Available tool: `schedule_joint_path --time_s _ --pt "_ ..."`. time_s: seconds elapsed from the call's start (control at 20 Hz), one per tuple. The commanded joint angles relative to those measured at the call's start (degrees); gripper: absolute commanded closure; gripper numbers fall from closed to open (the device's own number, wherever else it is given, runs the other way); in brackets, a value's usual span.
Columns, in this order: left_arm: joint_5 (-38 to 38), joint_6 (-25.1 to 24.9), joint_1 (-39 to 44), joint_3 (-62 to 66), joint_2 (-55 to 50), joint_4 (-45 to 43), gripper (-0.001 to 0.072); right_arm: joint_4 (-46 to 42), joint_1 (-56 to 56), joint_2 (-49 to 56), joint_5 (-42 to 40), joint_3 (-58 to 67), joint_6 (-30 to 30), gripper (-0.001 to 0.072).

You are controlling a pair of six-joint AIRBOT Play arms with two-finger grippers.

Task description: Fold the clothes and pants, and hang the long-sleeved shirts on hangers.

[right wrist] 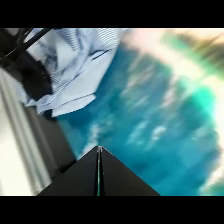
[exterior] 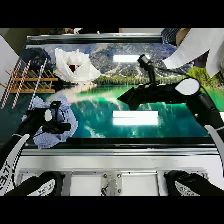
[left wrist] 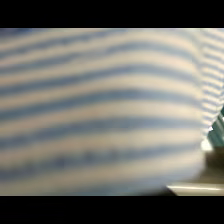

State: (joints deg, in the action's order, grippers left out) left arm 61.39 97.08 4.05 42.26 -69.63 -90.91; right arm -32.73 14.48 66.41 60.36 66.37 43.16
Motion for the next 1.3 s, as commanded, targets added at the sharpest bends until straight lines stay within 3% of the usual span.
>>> schedule_joint_path --time_s 0.0,0.15,0.35,0.55,0.6,0.65,0.7,0.75,0.85,0.9,1.05,1.25 --pt "-0.57 0.22 2.34 7.96 0.42 10.62 0.0686 -2.43 -8.48 -4.59 -1.66 0.15 2.99 0.0700" --pt "-8.04 0.22 12.68 18.45 2.60 19.28 0.0686 -13.73 -17.81 -10.49 -6.75 0.15 12.79 0.0700" --pt "-18.01 0.28 29.24 30.64 -2.84 20.52 0.0686 -27.36 -27.65 -14.95 -7.41 0.13 28.13 0.0700" --pt "-19.34 0.26 35.95 43.15 -16.13 20.48 0.0685 -29.22 -30.97 -14.84 -5.84 -0.04 30.23 0.0700" --pt "-18.93 0.26 36.06 45.62 -18.82 20.48 0.0515 -29.20 -30.93 -14.53 -5.84 -0.04 30.23 0.0699" --pt "-17.94 0.31 35.71 47.76 -20.74 20.55 0.0111 -28.96 -30.93 -14.19 -5.88 -0.04 30.25 0.0691" --pt "-15.61 0.81 34.75 50.23 -22.25 20.55 0.0001 -28.96 -30.93 -13.81 -5.86 -0.04 30.29 0.0687" --pt "-12.96 0.90 33.40 52.35 -23.04 20.52 0.0000 -28.85 -30.93 -13.46 -5.79 -0.04 30.86 0.0620" --pt "-9.18 0.83 30.10 54.60 -22.73 20.35 0.0028 -28.74 -30.91 -12.85 -4.00 -0.04 30.82 0.0100" --pt "-7.89 0.83 28.20 54.60 -22.03 20.20 0.0027 -28.79 -30.82 -12.55 -2.78 -0.04 30.82 0.0056" --pt "-2.03 0.81 23.08 54.23 -20.96 19.93 0.0027 -28.70 -30.14 -11.98 0.31 -1.55 30.80 0.0057" --pt "-1.18 0.83 19.67 42.97 -17.22 20.11 0.0027 -28.79 -25.31 -11.98 0.52 -9.94 30.60 0.0057"
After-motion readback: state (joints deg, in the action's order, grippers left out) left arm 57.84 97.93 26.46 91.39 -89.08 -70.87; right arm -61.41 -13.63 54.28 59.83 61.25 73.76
